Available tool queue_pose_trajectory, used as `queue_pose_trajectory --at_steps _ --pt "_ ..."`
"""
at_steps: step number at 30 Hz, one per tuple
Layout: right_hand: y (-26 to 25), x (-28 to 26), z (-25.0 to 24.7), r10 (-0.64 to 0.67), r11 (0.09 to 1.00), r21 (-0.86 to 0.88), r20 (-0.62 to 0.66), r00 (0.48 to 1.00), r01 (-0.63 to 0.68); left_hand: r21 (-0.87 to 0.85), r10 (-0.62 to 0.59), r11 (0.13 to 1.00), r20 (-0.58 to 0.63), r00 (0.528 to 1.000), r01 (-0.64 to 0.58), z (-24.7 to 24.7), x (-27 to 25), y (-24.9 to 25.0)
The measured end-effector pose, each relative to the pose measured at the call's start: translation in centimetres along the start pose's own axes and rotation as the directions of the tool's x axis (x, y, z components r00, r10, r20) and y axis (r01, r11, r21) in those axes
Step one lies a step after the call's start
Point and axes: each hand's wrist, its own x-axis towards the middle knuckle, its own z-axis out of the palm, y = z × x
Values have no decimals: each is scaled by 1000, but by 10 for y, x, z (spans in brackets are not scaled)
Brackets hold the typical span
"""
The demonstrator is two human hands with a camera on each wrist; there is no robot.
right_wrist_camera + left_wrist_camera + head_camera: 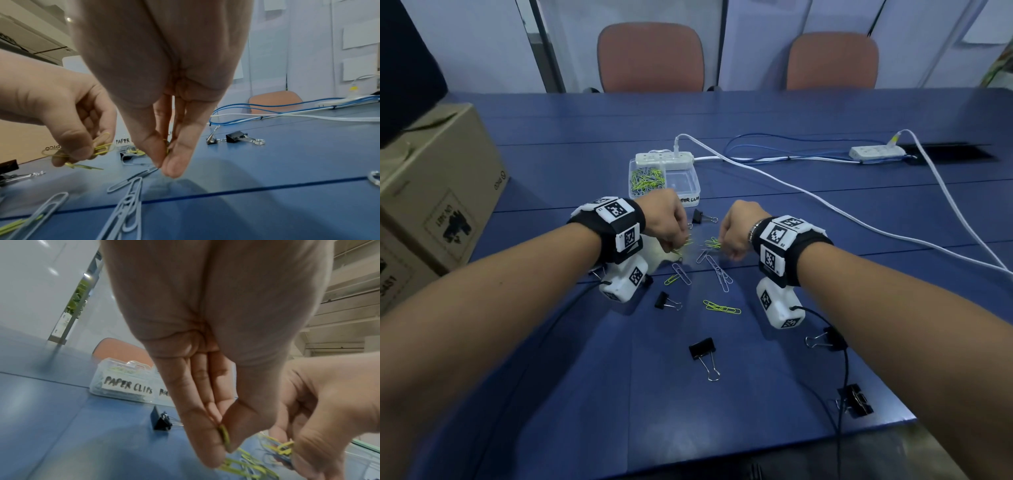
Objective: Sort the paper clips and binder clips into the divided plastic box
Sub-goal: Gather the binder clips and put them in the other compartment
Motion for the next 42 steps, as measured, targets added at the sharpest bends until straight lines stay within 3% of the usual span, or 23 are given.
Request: queue_pose_trajectory --at_steps 7,15,21,28,33,37,42 --pt "0 3 -4 -9 995 102 12 1000 8 -38 -2 999 -48 999 0 -9 -6 -8" --pt "-26 23 -49 -54 939 336 -49 997 67 -192 -52 981 -236 970 6 -61 -1 -13" --pt "-55 56 -71 -56 858 510 -19 998 58 -305 -169 951 -392 904 46 -90 28 -35" --pt "-87 101 -65 62 806 591 -9 998 -45 -212 -240 965 -494 836 152 -84 68 -57" --pt "-106 132 -55 93 812 579 -11 996 -69 -285 -267 948 -478 837 140 -82 80 -78" --pt "-124 148 -43 90 872 484 -9 996 -74 -413 -299 908 -529 794 67 -90 69 -89" --pt "-134 145 -37 20 955 295 10 1000 -22 -324 -221 945 -548 807 38 -91 46 -91"
